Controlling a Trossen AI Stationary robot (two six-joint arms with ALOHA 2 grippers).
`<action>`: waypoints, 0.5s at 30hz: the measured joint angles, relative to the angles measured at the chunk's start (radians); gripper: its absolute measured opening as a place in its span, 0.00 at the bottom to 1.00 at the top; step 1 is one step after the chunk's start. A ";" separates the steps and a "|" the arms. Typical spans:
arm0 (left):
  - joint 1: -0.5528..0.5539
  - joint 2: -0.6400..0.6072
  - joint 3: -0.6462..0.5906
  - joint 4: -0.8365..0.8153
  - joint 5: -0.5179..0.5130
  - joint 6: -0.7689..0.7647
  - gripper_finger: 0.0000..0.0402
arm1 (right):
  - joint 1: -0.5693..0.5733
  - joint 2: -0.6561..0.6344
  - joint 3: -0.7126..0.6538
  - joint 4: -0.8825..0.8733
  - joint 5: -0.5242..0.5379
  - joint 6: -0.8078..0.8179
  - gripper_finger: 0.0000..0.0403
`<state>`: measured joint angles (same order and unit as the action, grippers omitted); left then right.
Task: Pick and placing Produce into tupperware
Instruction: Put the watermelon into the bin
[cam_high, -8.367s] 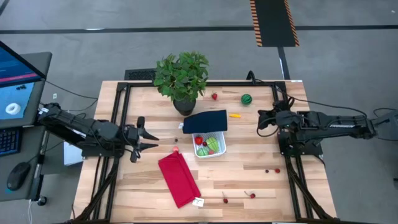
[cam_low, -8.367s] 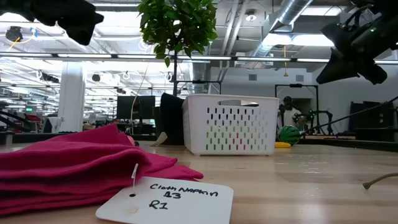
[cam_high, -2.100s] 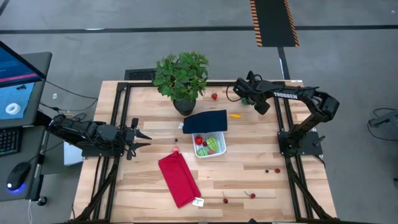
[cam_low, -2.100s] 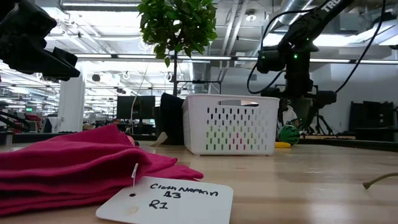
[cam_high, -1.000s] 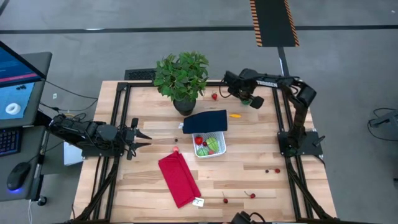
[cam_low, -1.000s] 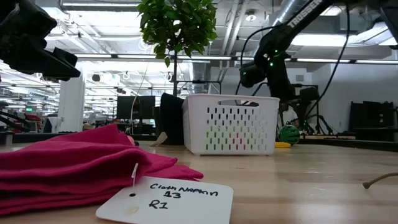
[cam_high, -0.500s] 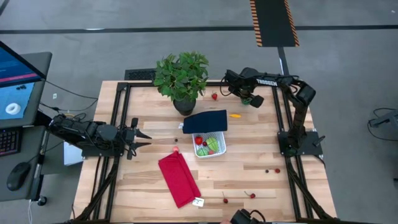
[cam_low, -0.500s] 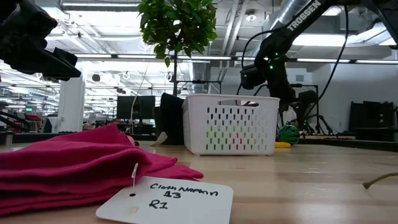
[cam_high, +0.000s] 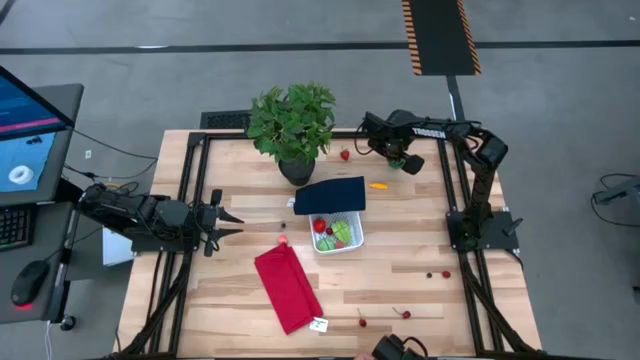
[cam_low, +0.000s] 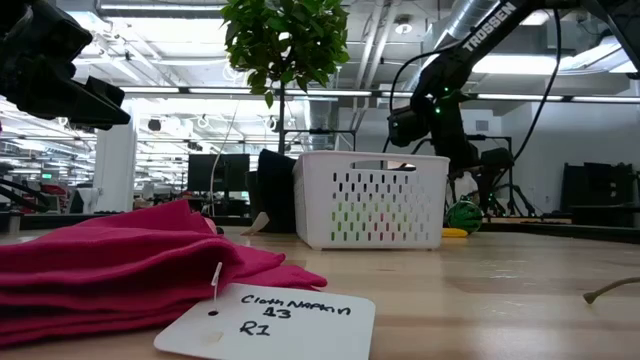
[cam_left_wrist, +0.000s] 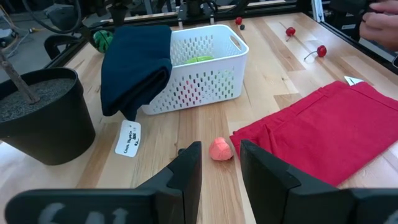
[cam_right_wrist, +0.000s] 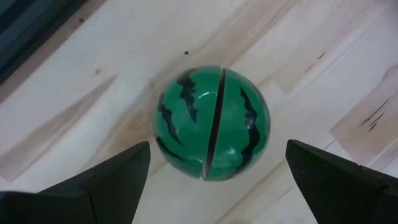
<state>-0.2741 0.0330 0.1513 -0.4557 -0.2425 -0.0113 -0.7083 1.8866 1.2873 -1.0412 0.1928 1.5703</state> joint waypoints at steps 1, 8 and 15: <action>0.000 0.000 0.000 0.000 0.000 0.000 0.25 | -0.004 0.000 0.000 0.002 -0.012 -0.001 0.99; 0.000 0.000 0.000 0.000 0.000 0.000 0.25 | -0.008 0.000 -0.021 0.024 -0.022 -0.024 0.99; 0.000 0.000 0.000 0.000 0.000 0.000 0.25 | -0.009 0.000 -0.065 0.075 -0.028 -0.050 0.99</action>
<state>-0.2744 0.0330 0.1513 -0.4557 -0.2424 -0.0113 -0.7173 1.8869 1.2225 -0.9666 0.1650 1.5204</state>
